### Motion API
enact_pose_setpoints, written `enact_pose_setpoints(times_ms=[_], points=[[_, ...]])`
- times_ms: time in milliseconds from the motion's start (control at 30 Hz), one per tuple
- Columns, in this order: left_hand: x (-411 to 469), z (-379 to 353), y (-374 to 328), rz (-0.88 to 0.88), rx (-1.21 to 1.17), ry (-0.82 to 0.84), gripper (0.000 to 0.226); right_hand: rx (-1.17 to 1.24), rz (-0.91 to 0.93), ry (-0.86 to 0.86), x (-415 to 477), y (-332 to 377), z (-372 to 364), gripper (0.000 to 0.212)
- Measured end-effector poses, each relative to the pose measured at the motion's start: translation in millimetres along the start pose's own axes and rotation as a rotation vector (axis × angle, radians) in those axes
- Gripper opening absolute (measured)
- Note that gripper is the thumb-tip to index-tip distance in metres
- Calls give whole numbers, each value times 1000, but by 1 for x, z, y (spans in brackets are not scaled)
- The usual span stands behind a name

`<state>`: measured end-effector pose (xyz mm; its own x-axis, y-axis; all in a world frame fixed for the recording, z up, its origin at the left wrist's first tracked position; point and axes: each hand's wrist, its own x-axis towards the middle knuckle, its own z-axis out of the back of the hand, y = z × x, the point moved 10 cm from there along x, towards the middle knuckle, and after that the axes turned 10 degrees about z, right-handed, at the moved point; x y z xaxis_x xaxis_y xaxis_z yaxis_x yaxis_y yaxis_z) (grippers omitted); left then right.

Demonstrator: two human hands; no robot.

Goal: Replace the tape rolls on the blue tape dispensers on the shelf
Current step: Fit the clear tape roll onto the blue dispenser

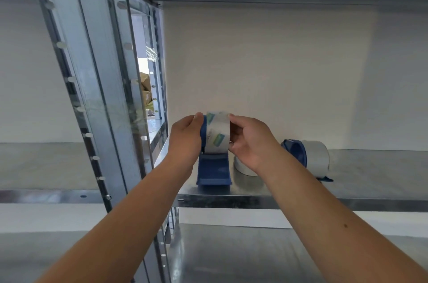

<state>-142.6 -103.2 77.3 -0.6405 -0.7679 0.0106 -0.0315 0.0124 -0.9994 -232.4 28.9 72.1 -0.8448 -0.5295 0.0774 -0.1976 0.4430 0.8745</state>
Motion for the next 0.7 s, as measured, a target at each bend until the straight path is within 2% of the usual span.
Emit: enact_pose_setpoints(times_ms=[133,267,367,467,533,633,700], points=[[-1,0,1,-35,-26,9,41,-60,55,30,3,-4,-7,32],[-5,-3,0,-70,-102,92,57,-111,85,28,4,-5,-6,28],[-5,-1,0,-73,-69,73,41,-58,46,53,2,-5,-5,28],[-11,0,-2,-129,-19,72,34,47,28,97,-6,-2,-4,42],[-18,4,-4,-191,14,56,34,43,46,188,-11,4,-6,57],[-32,6,-9,-299,18,82,35,-75,102,331,-23,14,-10,72],[-41,5,-14,-386,23,131,31,-206,178,367,-31,23,-11,78]])
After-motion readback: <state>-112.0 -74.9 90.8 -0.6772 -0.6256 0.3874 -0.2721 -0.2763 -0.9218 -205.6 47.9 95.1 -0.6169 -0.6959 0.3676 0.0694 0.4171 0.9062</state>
